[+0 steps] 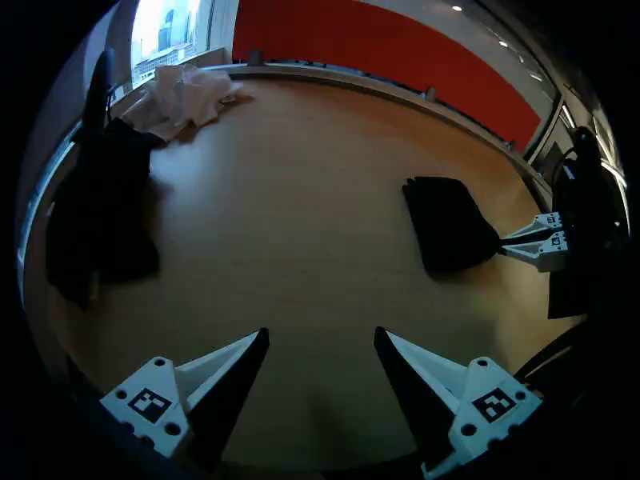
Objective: Fold towel
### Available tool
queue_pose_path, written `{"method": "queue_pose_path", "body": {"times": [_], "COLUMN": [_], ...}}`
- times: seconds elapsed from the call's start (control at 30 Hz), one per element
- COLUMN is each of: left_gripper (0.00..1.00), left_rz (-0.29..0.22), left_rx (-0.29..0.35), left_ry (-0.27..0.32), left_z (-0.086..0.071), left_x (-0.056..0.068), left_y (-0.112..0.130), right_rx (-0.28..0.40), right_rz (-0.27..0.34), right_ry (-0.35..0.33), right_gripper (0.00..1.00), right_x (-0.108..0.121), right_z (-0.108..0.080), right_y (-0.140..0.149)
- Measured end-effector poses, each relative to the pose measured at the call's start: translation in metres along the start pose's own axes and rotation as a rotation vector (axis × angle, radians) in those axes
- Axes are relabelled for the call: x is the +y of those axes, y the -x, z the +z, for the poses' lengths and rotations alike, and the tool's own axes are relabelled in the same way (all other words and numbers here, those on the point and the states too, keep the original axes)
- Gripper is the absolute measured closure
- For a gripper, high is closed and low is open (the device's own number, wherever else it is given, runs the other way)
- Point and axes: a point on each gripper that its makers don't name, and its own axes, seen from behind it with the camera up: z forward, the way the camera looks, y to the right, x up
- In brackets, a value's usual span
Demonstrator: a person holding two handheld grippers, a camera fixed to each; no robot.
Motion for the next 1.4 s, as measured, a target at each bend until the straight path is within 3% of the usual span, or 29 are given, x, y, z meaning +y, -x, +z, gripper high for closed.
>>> {"method": "queue_pose_path", "body": {"times": [0.5, 0.77, 0.97, 1.4], "left_gripper": [0.02, 0.02, 0.02, 0.02], "left_rz": [0.039, 0.051, 0.067, 0.098], "left_rx": [0.04, 0.059, 0.068, 0.059], "left_ry": [0.014, 0.027, 0.038, 0.057], "left_z": [-0.006, -0.008, -0.008, -0.001], "left_x": [0.008, 0.013, 0.019, 0.03], "left_y": [-0.02, -0.03, -0.038, -0.044], "right_rx": [0.111, 0.159, 0.167, 0.156], "right_rz": [-0.079, -0.091, -0.072, -0.009], "right_ry": [0.006, 0.024, 0.043, 0.111], "right_gripper": [0.95, 0.95, 0.95, 0.95], "right_x": [0.032, 0.048, 0.062, 0.114], "right_z": [-0.055, -0.083, -0.097, -0.134], "right_y": [-0.1, -0.129, -0.128, -0.092]}}
